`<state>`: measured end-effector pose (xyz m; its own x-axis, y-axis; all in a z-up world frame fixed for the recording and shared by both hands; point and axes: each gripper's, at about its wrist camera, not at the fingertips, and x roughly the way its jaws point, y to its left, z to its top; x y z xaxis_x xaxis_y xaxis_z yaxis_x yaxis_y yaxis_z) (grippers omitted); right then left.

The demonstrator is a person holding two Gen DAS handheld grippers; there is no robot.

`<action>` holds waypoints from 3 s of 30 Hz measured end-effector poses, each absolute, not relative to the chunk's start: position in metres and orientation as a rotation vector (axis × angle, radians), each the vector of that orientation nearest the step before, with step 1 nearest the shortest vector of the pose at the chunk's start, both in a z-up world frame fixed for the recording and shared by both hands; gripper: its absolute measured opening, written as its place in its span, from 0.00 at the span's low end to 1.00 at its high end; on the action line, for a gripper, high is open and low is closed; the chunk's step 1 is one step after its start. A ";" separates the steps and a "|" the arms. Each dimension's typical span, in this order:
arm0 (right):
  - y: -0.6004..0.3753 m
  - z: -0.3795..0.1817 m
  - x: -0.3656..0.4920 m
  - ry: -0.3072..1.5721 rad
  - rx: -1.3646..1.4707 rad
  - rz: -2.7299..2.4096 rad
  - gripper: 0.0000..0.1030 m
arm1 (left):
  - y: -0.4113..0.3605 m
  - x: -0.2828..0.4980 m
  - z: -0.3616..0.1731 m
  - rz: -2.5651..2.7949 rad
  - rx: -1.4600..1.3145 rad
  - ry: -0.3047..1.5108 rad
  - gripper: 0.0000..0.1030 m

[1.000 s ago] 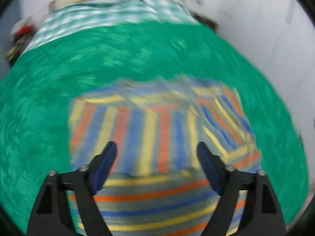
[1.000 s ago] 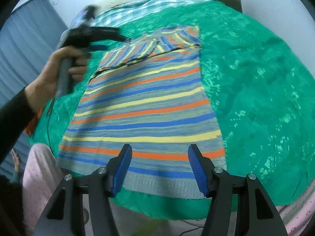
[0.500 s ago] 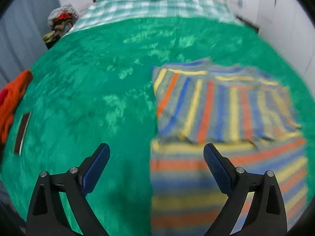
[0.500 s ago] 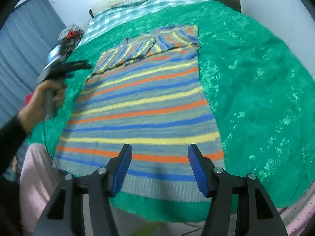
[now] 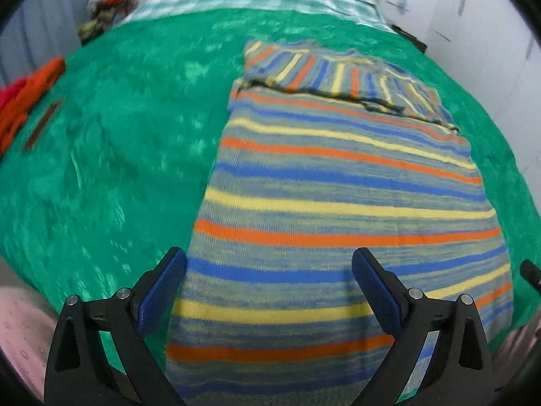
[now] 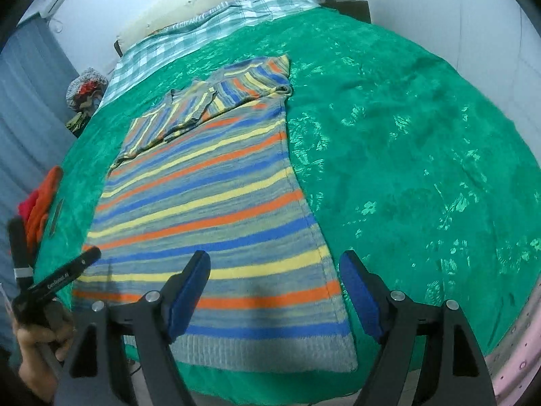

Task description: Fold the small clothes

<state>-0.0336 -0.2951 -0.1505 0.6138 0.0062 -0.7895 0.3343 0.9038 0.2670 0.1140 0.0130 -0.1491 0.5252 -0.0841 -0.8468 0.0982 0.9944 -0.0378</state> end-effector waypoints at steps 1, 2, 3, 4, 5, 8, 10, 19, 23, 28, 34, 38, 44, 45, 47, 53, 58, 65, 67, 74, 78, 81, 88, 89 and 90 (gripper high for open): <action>-0.294 -0.150 -0.035 0.890 0.416 -0.192 0.76 | 0.011 0.114 -0.148 -0.107 0.035 1.003 0.96; -0.293 -0.149 -0.037 0.885 0.417 -0.190 0.76 | 0.011 0.112 -0.147 -0.105 0.039 1.000 0.96; -0.292 -0.149 -0.037 0.881 0.417 -0.190 0.76 | 0.012 0.111 -0.146 -0.103 0.037 1.001 0.96; -0.292 -0.149 -0.037 0.877 0.416 -0.189 0.76 | 0.013 0.110 -0.146 -0.102 0.031 1.006 0.96; -0.292 -0.148 -0.038 0.871 0.413 -0.191 0.76 | 0.015 0.108 -0.146 -0.100 0.027 1.009 0.96; -0.293 -0.146 -0.041 0.861 0.405 -0.198 0.76 | 0.018 0.105 -0.143 -0.083 0.029 1.002 0.96; -0.295 -0.145 -0.042 0.855 0.404 -0.208 0.76 | 0.021 0.096 -0.135 -0.071 0.015 0.983 0.96; -0.313 -0.139 -0.042 0.815 0.382 -0.351 0.78 | 0.031 0.074 -0.127 -0.063 0.032 0.944 0.96; -0.311 -0.141 -0.043 0.836 0.345 -0.395 0.81 | 0.031 0.068 -0.125 -0.066 0.040 0.914 0.96; -0.304 -0.145 -0.043 0.859 0.299 -0.399 0.81 | 0.022 0.064 -0.123 -0.080 0.095 0.888 0.96; -0.292 -0.150 -0.040 0.875 0.239 -0.392 0.81 | 0.018 0.063 -0.125 -0.088 0.119 0.889 0.96; -0.285 -0.151 -0.038 0.881 0.213 -0.370 0.81 | 0.015 0.064 -0.126 -0.092 0.134 0.882 0.96; -0.280 -0.156 -0.038 0.898 0.218 -0.334 0.82 | 0.013 0.065 -0.130 -0.096 0.116 0.904 0.96; -0.279 -0.157 -0.038 0.898 0.214 -0.330 0.82 | 0.013 0.064 -0.130 -0.096 0.122 0.902 0.96; -0.277 -0.156 -0.038 0.893 0.208 -0.325 0.82 | 0.011 0.064 -0.131 -0.095 0.130 0.901 0.96; -0.276 -0.156 -0.040 0.891 0.210 -0.317 0.82 | 0.006 0.060 -0.132 -0.100 0.145 0.899 0.96; -0.278 -0.156 -0.041 0.888 0.219 -0.321 0.82 | 0.003 0.060 -0.132 -0.103 0.167 0.897 0.96; -0.278 -0.155 -0.041 0.883 0.227 -0.327 0.82 | 0.005 0.060 -0.134 -0.103 0.169 0.900 0.96; -0.278 -0.155 -0.041 0.884 0.226 -0.326 0.82 | 0.007 0.061 -0.135 -0.104 0.167 0.905 0.96; -0.283 -0.149 -0.036 0.868 0.226 -0.345 0.82 | 0.015 0.065 -0.137 -0.099 0.141 0.928 0.96; -0.282 -0.148 -0.038 0.866 0.224 -0.344 0.82 | 0.020 0.063 -0.133 -0.090 0.112 0.917 0.96; -0.279 -0.147 -0.041 0.863 0.220 -0.339 0.82 | 0.020 0.061 -0.130 -0.099 0.100 0.913 0.96; -0.281 -0.143 -0.044 0.848 0.224 -0.353 0.82 | 0.018 0.059 -0.130 -0.100 0.125 0.904 0.96; -0.281 -0.144 -0.044 0.849 0.225 -0.354 0.82 | 0.019 0.059 -0.129 -0.100 0.120 0.903 0.96; -0.280 -0.144 -0.044 0.851 0.227 -0.354 0.82 | 0.021 0.058 -0.128 -0.100 0.112 0.900 0.96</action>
<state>-0.0445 -0.2805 -0.1438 0.6064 -0.2136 -0.7659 0.3925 0.9181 0.0547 0.0582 0.0205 -0.1283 0.6174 -0.0391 -0.7857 0.1335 0.9895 0.0556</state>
